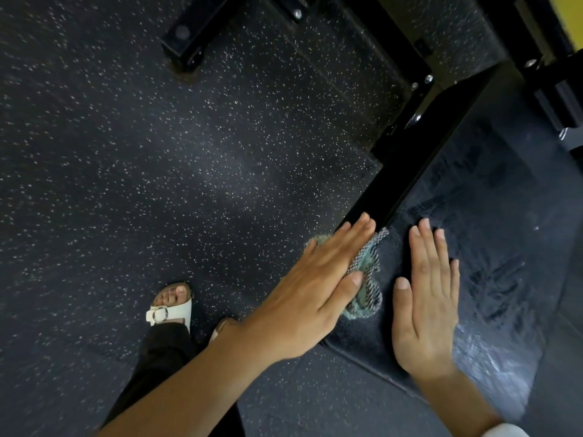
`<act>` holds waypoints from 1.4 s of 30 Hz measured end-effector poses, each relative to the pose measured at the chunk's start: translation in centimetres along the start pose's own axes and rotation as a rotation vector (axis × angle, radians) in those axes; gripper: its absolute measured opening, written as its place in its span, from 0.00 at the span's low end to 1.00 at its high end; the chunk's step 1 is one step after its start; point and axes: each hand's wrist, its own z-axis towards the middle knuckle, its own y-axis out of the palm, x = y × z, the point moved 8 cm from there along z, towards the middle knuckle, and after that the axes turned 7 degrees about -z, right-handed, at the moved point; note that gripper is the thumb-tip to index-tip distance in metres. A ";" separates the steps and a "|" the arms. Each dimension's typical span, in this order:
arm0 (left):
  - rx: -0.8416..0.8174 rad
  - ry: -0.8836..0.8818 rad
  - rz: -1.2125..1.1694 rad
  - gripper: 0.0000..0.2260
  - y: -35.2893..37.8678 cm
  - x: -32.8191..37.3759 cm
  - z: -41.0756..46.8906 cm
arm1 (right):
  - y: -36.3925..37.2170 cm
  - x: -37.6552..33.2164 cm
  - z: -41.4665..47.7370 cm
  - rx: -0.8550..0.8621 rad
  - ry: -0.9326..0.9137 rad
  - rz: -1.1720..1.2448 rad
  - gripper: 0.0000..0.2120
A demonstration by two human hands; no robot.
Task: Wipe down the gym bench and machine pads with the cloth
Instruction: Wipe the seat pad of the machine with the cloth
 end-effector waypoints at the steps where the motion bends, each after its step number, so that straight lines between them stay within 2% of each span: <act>1: -0.006 -0.007 0.010 0.24 0.1 -0.2 -0.7 | 0.0 0.0 0.0 -0.003 0.003 0.001 0.26; 7: 0.002 -0.044 -0.020 0.24 0.2 -0.3 -2.3 | 0.1 0.1 0.0 -0.010 0.008 -0.001 0.26; 20: 0.072 -0.011 -0.095 0.23 -1.0 0.9 6.3 | 0.2 0.1 0.1 -0.002 0.007 0.001 0.27; 33: 0.027 -0.019 -0.119 0.23 -0.4 -0.6 0.7 | 0.0 0.2 0.1 -0.011 0.000 0.008 0.26; 42: 0.088 -0.013 -0.176 0.24 -0.7 0.0 5.4 | 0.2 0.1 0.3 -0.050 -0.010 -0.012 0.26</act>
